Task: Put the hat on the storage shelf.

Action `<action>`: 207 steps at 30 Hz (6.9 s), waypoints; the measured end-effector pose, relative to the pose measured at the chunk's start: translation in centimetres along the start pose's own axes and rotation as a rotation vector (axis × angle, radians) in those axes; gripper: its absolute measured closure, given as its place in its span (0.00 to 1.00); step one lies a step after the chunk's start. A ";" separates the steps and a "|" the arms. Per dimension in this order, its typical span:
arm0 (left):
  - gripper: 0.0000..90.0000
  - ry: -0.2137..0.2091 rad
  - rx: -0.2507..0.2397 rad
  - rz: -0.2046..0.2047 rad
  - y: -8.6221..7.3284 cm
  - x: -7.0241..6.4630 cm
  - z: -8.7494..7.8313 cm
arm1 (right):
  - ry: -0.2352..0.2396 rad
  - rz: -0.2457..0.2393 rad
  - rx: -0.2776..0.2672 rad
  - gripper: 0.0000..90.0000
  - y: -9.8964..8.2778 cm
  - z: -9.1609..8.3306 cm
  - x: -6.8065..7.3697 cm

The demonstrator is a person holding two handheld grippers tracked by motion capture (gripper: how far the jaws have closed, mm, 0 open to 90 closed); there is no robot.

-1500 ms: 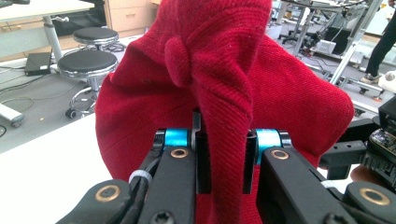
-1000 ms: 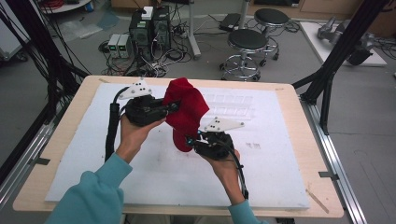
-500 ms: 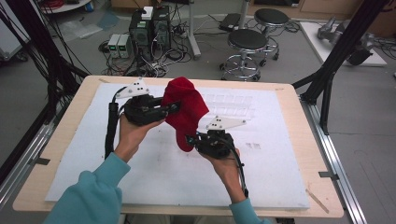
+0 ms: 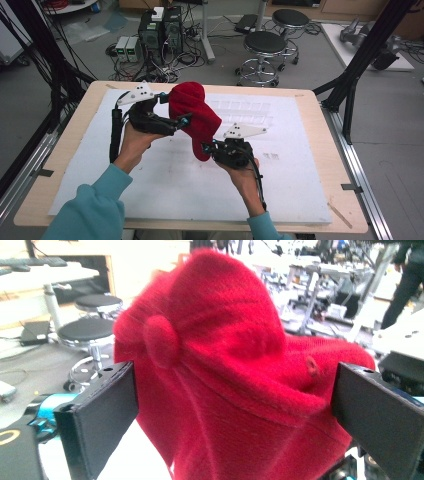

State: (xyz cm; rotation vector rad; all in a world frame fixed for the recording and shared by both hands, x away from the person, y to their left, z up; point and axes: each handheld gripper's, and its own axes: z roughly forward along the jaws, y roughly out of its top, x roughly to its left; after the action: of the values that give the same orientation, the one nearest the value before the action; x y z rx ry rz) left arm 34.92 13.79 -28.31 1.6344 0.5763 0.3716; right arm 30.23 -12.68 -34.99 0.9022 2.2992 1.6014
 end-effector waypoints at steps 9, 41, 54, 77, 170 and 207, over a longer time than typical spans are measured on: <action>0.06 -0.003 -0.025 0.019 0.1 0.2 -0.5 | -0.009 -0.004 -0.001 0.95 0.0 -0.1 -0.1; 0.06 -0.018 0.100 0.091 -3.9 0.6 -3.6 | -0.104 0.017 -0.093 0.95 1.2 -2.6 -2.2; 0.07 0.064 0.153 0.087 -10.8 2.3 -8.0 | -0.250 0.026 -0.175 0.95 2.9 -4.1 -6.1; 0.07 0.218 0.111 -0.045 -18.0 4.9 -13.5 | -0.298 -0.022 -0.162 0.95 3.8 -1.9 -12.7; 0.07 0.276 -0.005 -0.054 -18.7 4.7 -14.9 | -0.325 -0.101 -0.202 0.12 -2.3 -9.4 -6.7; 0.07 0.302 -0.050 -0.006 -19.0 4.0 -15.2 | -0.404 -0.061 -0.217 0.12 -12.1 -8.6 -4.9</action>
State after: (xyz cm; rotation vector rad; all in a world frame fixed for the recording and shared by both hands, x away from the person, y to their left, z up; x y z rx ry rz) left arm 26.89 29.91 -45.09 1.5384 0.7916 0.6305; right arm 25.56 -25.01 -43.34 0.9841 1.8245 1.4498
